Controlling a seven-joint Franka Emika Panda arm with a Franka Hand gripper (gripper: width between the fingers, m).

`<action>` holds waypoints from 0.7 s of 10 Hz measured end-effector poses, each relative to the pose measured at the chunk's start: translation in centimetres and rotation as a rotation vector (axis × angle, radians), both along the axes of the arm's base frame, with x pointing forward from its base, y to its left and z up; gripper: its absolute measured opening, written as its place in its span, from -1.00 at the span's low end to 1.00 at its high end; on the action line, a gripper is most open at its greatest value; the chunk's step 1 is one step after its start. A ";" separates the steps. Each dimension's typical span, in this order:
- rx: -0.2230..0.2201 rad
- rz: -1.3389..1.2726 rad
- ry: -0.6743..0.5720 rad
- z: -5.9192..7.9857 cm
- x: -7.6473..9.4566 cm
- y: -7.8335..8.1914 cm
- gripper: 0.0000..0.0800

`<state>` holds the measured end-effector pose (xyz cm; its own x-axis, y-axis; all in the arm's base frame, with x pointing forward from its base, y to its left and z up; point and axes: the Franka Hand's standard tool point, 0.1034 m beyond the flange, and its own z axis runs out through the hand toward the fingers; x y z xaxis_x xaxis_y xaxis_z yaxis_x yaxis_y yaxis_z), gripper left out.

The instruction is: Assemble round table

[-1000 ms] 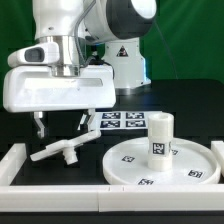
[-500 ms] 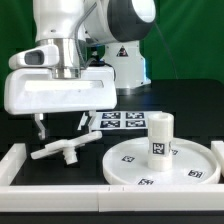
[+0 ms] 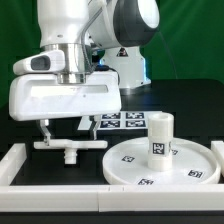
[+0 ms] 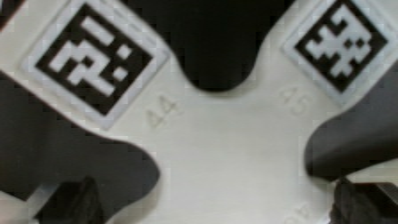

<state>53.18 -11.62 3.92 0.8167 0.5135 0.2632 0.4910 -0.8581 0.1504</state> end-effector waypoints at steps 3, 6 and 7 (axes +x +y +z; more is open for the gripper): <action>0.004 -0.014 0.009 -0.8 -0.4 -0.1 0.62; -0.009 -0.023 0.012 -1.5 -1.3 -0.4 0.62; -0.013 -0.024 0.011 -1.7 -1.6 -0.4 0.62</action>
Offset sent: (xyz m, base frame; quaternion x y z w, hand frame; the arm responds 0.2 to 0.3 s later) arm -0.0071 -0.0035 -0.0102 -0.0053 0.0146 -0.0127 0.9998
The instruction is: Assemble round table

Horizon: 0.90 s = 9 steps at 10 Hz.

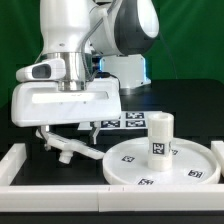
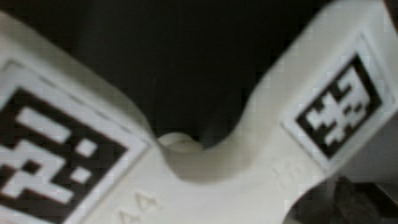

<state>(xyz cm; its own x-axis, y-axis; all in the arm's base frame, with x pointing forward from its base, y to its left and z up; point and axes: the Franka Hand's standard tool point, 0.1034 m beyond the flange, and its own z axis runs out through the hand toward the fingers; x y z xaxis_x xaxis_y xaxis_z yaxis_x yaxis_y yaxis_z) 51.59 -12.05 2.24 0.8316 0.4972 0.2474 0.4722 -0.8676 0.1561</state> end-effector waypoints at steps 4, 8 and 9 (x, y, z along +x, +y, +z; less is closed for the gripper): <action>0.015 -0.042 0.006 -0.3 -0.4 0.9 0.62; 0.020 -0.058 0.010 -1.0 -0.1 0.7 0.62; 0.024 -0.068 0.012 -1.1 -0.2 0.7 0.62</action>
Offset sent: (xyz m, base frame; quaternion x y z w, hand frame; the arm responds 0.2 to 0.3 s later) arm -0.0037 -0.0022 0.0016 -0.0395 -0.0207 0.0100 0.9990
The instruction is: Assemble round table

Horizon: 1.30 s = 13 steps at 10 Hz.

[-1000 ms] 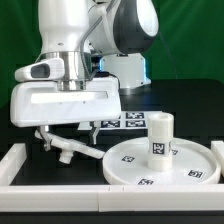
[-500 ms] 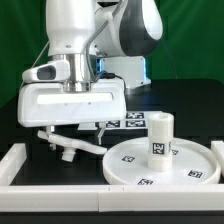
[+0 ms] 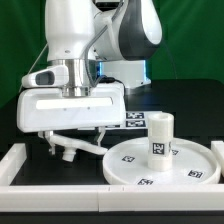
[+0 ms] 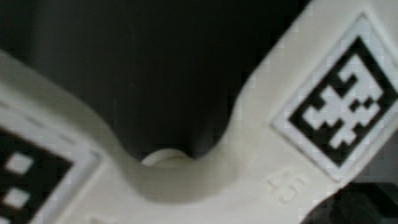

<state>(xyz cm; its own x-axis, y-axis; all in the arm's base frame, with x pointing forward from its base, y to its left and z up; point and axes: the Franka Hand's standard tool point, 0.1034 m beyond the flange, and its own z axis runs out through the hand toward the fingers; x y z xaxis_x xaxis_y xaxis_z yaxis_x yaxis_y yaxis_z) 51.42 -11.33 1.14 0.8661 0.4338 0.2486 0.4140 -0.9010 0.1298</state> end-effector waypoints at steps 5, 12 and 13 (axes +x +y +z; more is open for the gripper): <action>0.002 -0.007 0.001 0.0 0.0 -0.1 -0.07; 0.215 -0.228 0.144 5.7 0.6 4.6 -0.07; 0.245 -0.264 0.170 7.4 1.1 5.6 -0.07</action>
Offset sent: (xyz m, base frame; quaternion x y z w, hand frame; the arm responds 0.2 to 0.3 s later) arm 0.0000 0.0000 0.0000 0.0000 0.0000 0.0000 1.0000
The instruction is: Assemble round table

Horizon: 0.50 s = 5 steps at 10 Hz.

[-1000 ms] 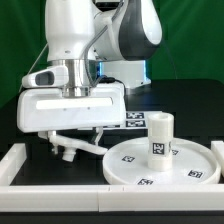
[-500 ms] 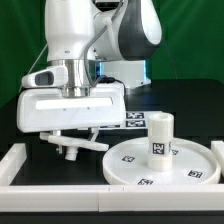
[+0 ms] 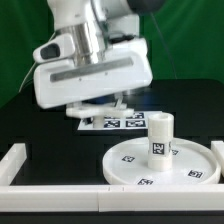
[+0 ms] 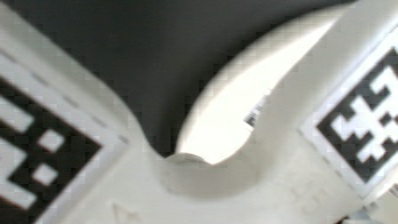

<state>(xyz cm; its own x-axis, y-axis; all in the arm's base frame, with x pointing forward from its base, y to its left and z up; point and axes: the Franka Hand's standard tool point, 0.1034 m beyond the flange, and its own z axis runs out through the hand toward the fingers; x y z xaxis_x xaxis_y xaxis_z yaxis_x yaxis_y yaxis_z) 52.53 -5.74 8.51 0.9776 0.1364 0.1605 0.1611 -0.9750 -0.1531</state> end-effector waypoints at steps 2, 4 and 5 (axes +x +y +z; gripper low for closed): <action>-0.025 0.018 -0.019 -0.4 0.2 -0.2 -0.07; -0.020 0.002 -0.012 -0.1 0.4 0.1 -0.07; -0.010 -0.030 0.027 1.6 1.2 1.6 -0.07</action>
Offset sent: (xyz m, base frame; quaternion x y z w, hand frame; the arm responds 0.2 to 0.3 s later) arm 0.0000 0.0000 0.0000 0.0000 0.0000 0.0000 1.0000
